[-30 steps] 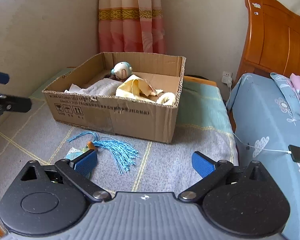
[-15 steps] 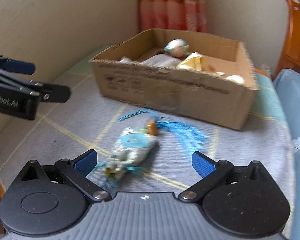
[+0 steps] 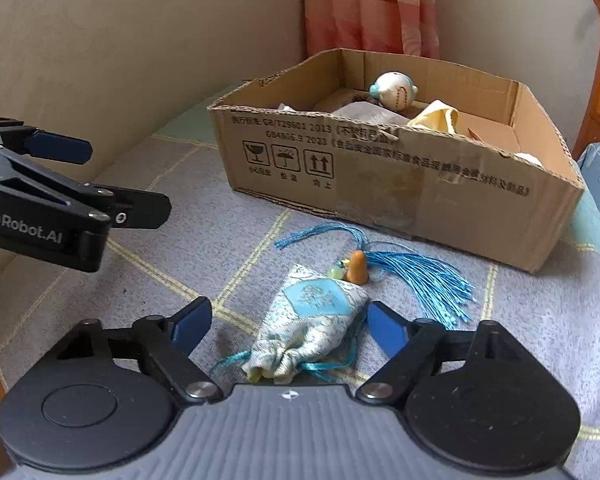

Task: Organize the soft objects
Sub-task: 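Lower the right gripper onto the blue tassel sachet and close it, then lift the blue sachet with the right gripper while the left grasps the small orange piece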

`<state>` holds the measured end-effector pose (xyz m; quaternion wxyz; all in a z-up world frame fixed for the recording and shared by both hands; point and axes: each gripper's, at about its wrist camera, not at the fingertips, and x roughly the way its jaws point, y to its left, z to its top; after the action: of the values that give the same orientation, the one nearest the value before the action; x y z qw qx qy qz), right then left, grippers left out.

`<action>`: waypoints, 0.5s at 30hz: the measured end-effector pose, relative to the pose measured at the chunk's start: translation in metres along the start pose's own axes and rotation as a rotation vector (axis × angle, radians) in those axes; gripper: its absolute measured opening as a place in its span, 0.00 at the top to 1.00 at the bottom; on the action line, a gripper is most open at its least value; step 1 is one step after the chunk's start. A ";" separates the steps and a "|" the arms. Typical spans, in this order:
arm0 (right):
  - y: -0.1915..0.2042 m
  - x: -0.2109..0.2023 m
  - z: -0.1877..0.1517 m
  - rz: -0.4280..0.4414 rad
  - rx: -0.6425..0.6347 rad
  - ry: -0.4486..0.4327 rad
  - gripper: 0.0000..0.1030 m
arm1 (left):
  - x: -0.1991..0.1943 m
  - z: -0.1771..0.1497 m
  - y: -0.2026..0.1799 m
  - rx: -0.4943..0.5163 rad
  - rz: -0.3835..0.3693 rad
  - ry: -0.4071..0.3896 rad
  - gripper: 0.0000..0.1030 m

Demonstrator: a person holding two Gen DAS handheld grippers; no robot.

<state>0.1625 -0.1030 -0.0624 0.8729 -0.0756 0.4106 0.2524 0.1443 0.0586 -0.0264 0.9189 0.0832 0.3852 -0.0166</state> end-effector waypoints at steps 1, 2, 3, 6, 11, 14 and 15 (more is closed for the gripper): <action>0.001 0.000 0.000 -0.002 -0.007 -0.003 0.21 | 0.000 0.000 0.001 -0.002 -0.001 0.001 0.00; 0.002 0.000 0.001 -0.009 -0.016 -0.004 0.24 | 0.000 0.000 0.001 -0.003 -0.001 0.002 0.01; 0.003 0.001 0.001 -0.020 -0.022 -0.006 0.28 | 0.001 -0.001 0.001 -0.003 0.000 0.004 0.00; 0.004 0.001 0.001 -0.055 -0.042 -0.007 0.33 | 0.000 -0.001 0.001 -0.004 -0.003 0.004 0.01; 0.009 -0.002 -0.002 -0.093 -0.079 -0.011 0.48 | 0.000 0.000 0.000 0.002 -0.003 0.005 0.00; 0.009 -0.003 -0.001 -0.095 -0.090 -0.010 0.54 | -0.001 0.000 -0.001 0.005 -0.007 0.006 0.00; 0.010 -0.003 -0.001 -0.092 -0.092 -0.009 0.56 | -0.001 0.000 -0.002 0.006 -0.007 0.006 0.00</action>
<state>0.1551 -0.0964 -0.0603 0.8812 -0.1333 0.3905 0.2308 0.1438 0.0569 -0.0258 0.9175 0.0848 0.3880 -0.0208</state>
